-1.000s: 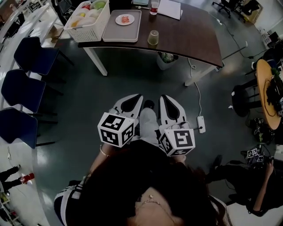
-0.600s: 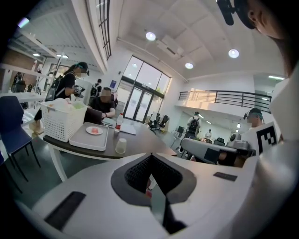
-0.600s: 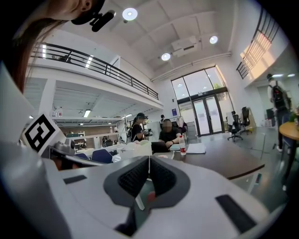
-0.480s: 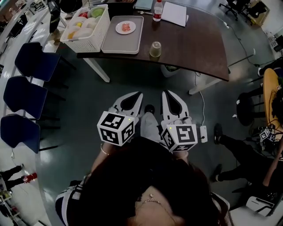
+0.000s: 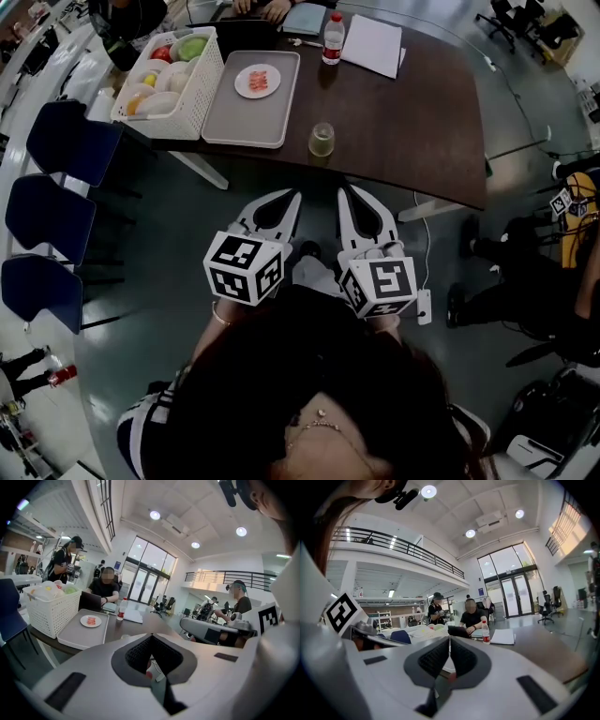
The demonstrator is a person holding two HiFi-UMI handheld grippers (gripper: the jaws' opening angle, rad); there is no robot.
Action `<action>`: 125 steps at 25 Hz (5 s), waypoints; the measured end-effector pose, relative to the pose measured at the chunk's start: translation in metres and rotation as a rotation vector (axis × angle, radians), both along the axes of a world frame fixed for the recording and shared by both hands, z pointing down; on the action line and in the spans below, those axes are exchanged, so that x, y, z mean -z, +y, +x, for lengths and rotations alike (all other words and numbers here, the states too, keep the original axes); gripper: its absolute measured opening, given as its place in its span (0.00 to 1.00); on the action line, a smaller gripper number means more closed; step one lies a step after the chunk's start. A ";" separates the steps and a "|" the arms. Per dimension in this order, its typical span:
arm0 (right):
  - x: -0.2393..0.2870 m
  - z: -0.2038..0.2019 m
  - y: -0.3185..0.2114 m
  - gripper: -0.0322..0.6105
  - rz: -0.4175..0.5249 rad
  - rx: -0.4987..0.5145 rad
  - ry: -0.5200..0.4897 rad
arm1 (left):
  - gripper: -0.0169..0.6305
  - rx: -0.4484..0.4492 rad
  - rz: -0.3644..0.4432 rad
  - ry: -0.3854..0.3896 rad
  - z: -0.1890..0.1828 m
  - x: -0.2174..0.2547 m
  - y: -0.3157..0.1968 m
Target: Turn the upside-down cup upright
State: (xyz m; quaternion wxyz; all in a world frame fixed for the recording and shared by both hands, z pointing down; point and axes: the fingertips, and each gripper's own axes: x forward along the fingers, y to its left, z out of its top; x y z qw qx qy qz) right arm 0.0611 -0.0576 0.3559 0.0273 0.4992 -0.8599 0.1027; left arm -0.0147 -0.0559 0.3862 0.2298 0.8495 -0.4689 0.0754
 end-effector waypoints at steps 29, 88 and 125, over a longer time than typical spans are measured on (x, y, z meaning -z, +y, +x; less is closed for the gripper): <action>-0.047 -0.013 -0.171 0.10 -0.072 -0.034 0.087 | 0.03 0.004 -0.069 0.017 -0.026 -0.026 -0.156; -0.238 -0.028 -0.221 0.54 -0.433 0.024 0.361 | 0.03 -0.014 -0.191 0.005 -0.052 -0.069 -0.173; -0.071 0.003 -0.185 0.54 -0.231 -0.026 -0.019 | 0.03 -0.060 -0.070 0.054 -0.031 -0.031 -0.171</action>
